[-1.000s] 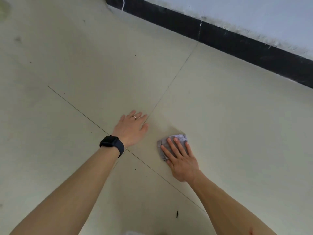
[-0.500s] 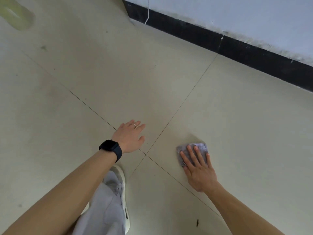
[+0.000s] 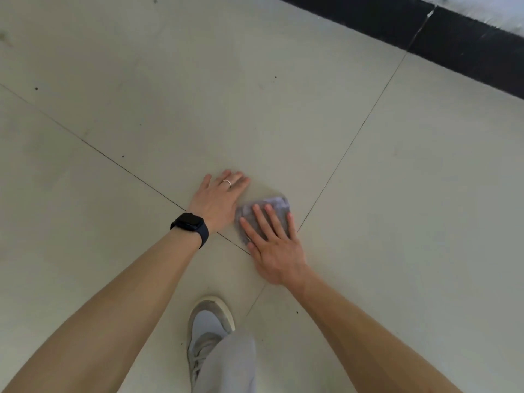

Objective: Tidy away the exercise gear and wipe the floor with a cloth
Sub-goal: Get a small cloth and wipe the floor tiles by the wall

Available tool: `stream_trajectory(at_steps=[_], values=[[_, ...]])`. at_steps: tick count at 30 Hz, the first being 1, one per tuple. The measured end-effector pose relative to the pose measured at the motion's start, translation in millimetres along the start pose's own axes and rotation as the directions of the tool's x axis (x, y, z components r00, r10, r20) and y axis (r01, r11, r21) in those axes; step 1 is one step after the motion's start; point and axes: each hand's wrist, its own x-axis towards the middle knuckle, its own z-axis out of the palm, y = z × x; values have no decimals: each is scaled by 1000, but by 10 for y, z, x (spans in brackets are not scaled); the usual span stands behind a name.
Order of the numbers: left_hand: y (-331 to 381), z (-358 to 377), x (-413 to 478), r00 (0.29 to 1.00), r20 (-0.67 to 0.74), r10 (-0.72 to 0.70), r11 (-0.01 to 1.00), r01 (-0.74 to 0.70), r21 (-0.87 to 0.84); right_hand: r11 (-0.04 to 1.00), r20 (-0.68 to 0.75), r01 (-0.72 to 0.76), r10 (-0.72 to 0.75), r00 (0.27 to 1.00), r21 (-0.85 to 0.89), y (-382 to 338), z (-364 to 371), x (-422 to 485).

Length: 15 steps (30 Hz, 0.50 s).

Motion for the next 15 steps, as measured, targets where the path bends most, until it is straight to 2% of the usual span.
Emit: stream_trajectory(at_steps=[3, 6, 9, 11, 13, 15], values=[[-181, -76, 61, 997, -26, 66, 998, -66, 0, 999, -1, 34, -34, 999, -38, 72, -71, 104], [-254, -120, 112, 994, -101, 34, 998, -38, -39, 997, 22, 0, 1, 1000, -73, 545, -198, -481], [-193, -123, 314, 994, -109, 30, 996, -39, -84, 965, 57, -248, 253, 966, -83, 1210, -526, -742], [-120, -136, 492, 991, -112, 66, 988, -81, -129, 902, 78, -430, 432, 898, -46, 1607, -777, -409], [-47, -161, 666, 988, -132, 80, 982, -101, -161, 801, 87, -594, 589, 804, 71, 1733, -975, 54], [3, -200, 816, 984, -161, 77, 979, -106, -176, 761, 60, -636, 635, 771, 125, 1517, -919, 341]])
